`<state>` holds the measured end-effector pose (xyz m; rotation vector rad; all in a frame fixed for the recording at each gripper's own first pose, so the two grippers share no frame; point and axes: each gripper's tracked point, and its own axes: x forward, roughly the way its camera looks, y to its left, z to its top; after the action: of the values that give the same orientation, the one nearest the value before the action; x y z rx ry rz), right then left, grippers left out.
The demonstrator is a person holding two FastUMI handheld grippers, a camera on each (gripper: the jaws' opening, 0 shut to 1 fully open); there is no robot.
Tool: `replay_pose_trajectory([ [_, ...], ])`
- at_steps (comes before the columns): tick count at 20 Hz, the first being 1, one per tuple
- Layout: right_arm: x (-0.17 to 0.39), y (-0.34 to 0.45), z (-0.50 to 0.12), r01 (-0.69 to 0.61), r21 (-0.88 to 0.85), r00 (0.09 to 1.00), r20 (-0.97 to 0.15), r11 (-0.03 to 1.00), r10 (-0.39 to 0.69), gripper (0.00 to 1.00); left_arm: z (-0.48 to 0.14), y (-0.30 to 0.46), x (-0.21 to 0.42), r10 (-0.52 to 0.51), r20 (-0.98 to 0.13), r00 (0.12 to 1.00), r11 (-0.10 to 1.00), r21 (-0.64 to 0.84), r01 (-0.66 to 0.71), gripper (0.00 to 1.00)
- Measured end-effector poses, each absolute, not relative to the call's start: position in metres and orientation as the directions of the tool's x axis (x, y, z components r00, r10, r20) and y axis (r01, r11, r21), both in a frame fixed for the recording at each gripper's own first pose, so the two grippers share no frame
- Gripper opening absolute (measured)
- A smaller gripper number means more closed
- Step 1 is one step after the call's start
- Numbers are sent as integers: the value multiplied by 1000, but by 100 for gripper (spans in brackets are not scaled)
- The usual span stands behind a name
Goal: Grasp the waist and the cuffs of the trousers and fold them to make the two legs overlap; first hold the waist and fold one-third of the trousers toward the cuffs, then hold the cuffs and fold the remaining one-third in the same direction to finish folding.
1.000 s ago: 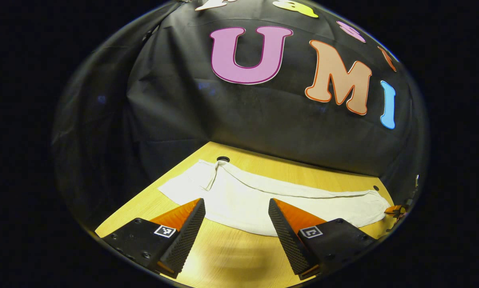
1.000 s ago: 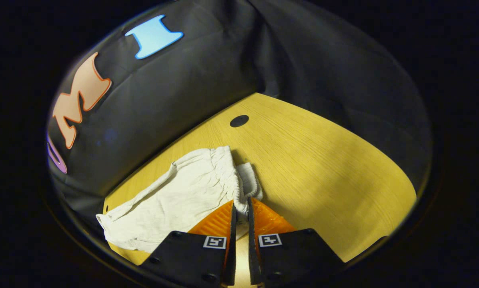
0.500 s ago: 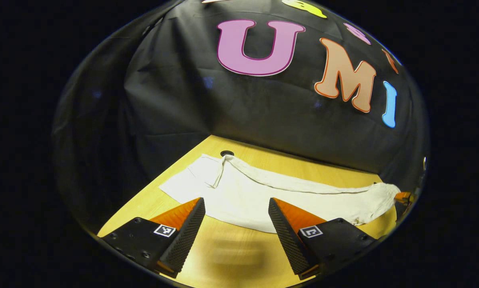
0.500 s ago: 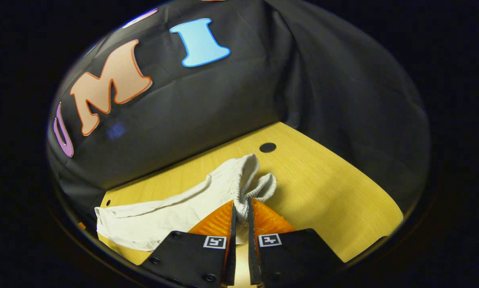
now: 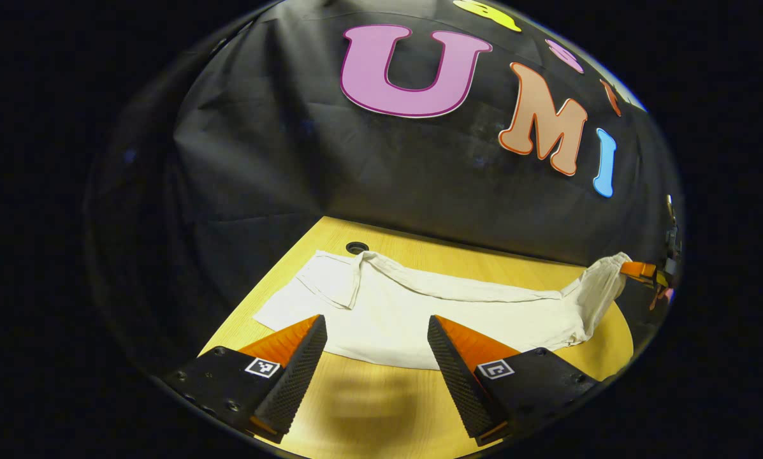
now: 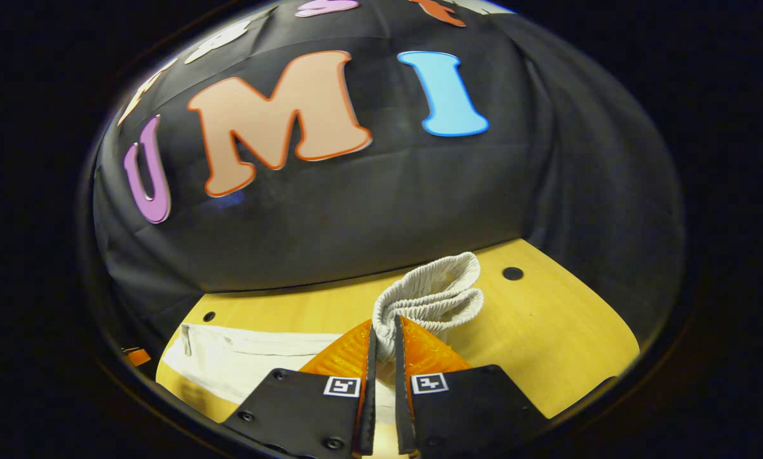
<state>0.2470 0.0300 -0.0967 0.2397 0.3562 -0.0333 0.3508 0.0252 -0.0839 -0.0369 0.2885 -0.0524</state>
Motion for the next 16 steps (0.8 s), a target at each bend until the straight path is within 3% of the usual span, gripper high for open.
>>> replay_pose_trajectory([
  [4,245,114,-85,-48,208,933,-340,977,118,15,-84,50,358,-71,-280,958,997,-35,63,96],
  [10,231,231,-128,-210,198,890,-366,957,271,15,-91,96,370,-38,-283,958,999,1,40,95],
  [16,222,279,-186,-284,244,814,-449,927,368,17,-101,141,391,35,-288,957,999,40,-24,96],
])
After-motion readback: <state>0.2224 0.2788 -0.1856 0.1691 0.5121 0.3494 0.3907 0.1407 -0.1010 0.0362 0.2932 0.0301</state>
